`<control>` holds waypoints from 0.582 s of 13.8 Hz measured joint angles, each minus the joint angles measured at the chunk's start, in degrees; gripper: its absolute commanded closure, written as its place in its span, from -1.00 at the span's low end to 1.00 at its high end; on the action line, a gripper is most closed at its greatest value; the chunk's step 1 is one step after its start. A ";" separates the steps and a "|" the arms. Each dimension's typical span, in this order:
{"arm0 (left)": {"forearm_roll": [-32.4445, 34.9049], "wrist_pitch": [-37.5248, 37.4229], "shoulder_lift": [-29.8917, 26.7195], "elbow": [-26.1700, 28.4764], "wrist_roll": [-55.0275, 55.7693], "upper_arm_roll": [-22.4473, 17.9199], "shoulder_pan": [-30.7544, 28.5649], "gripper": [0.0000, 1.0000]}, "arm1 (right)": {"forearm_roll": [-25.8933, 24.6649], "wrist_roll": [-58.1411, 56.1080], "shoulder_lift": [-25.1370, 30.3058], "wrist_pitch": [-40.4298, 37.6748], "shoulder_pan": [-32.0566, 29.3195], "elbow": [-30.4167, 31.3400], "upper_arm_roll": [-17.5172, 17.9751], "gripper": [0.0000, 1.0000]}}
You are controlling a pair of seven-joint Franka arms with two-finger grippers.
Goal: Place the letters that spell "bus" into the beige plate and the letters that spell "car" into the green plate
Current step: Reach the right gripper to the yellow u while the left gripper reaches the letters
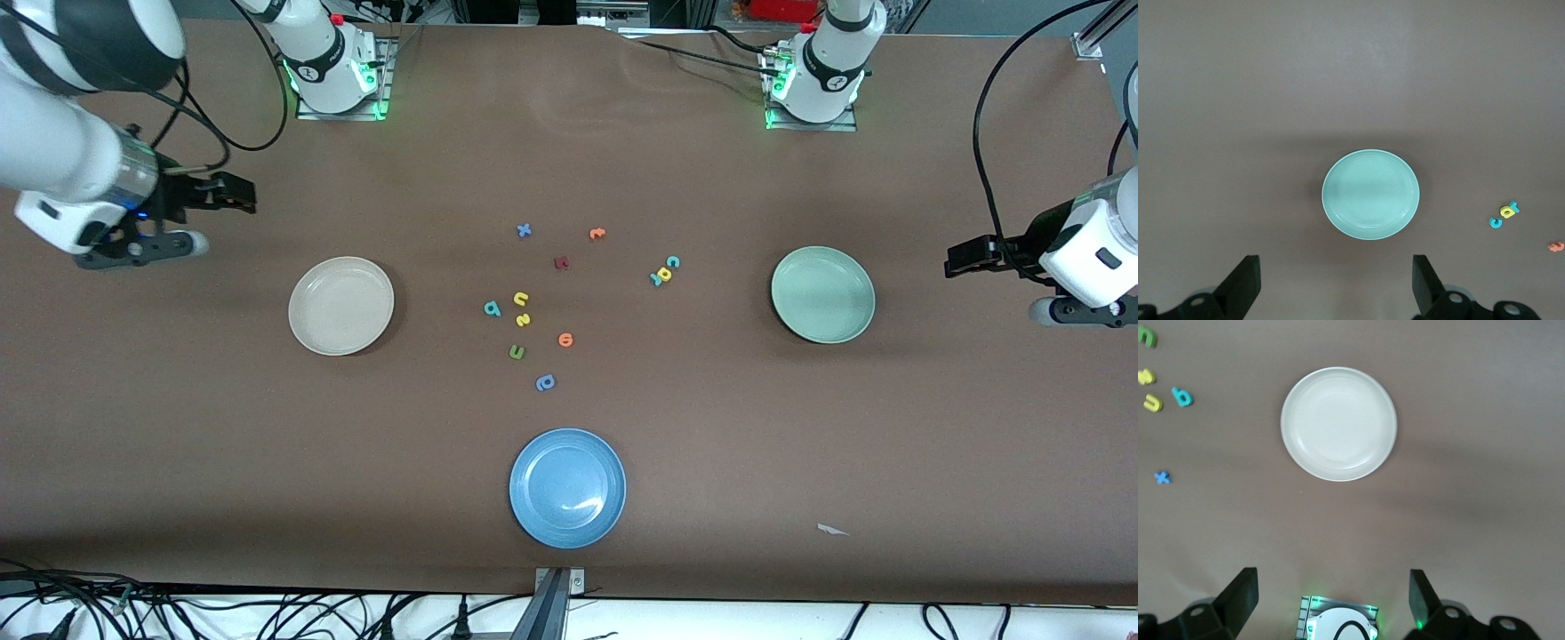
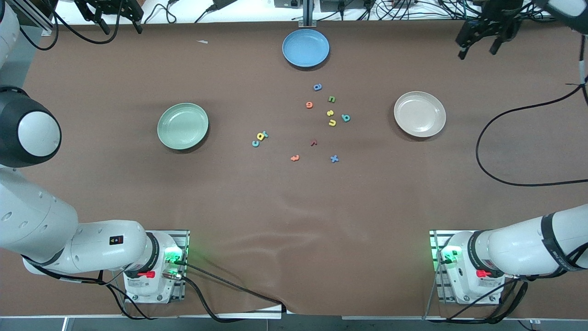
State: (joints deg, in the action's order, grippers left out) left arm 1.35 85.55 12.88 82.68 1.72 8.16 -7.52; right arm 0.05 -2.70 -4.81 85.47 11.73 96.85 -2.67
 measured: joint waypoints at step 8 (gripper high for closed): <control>0.00 -0.04 0.43 0.21 0.00 0.00 0.00 -0.99 | 0.16 26.22 -6.16 6.68 17.52 0.01 0.29 -1.00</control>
State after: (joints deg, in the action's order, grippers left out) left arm 1.35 85.51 13.31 82.89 1.72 8.16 -7.52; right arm 0.21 23.52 -10.97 92.15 29.25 96.86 -2.39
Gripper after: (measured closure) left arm 0.000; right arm 0.000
